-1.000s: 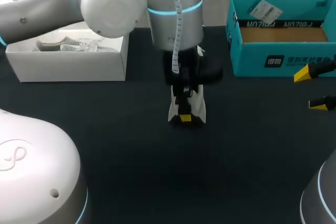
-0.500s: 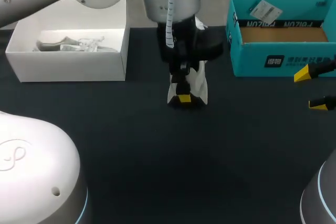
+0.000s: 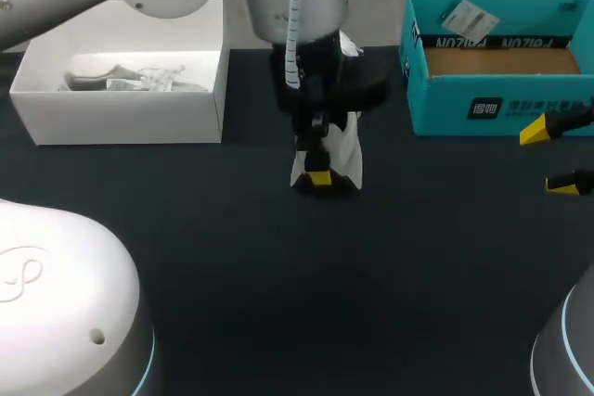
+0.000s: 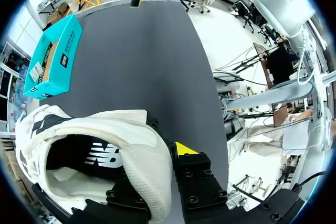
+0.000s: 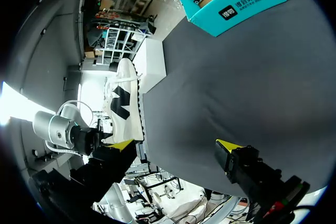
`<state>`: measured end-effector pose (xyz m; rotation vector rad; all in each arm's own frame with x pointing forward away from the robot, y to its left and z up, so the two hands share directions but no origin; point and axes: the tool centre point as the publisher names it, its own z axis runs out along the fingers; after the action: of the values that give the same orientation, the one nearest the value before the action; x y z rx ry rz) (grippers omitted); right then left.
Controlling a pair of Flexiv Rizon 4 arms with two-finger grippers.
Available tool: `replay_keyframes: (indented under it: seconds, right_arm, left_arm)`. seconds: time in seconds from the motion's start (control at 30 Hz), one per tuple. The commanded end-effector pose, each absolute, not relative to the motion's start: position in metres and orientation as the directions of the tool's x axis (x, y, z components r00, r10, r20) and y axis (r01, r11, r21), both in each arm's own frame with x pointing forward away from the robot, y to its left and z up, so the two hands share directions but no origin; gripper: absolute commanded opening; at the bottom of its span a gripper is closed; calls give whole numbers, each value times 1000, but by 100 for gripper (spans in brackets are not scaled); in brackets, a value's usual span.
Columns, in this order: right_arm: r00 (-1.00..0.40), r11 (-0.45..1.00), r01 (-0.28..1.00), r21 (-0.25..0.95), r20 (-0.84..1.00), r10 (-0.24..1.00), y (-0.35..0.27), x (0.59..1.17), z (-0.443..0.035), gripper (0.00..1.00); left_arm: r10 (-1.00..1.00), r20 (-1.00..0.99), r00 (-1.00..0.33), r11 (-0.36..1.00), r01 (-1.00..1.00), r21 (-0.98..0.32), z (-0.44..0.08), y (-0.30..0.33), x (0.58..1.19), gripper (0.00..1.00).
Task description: Take the shoe out of the shoebox, open the shoe tongue, remove and reinsert the insole, then place the shoe into the shoebox
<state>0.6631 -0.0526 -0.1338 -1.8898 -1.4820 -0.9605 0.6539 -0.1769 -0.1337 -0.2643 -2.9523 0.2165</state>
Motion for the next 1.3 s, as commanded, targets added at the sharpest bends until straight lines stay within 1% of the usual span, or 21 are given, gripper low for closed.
replay_keyframes:
  seconds: [0.03,0.3,0.57,0.8,1.03,1.3]
  right_arm:
    - [139,-246,969,10,803,580,-52,661,-134,100]
    - [139,-246,969,10,803,580,-52,661,-134,100]
    - [139,-246,969,10,803,580,-52,661,-134,100]
    - [139,-246,969,10,803,580,-52,661,-134,100]
    - [139,-246,969,10,803,580,-52,661,-134,100]
    - [139,-246,969,10,803,580,-52,661,-134,100]
  left_arm:
    - [238,174,-955,962,208,-176,-131,-157,677,0]
    - [254,147,-956,959,230,-164,-128,-112,713,0]
    - [220,134,-966,967,199,-157,-119,-68,750,0]
    - [207,120,-971,974,192,-122,-114,-36,784,0]
    - [230,153,-961,972,218,-91,-114,-3,822,0]
    - [183,157,-971,982,171,-84,-115,46,871,0]
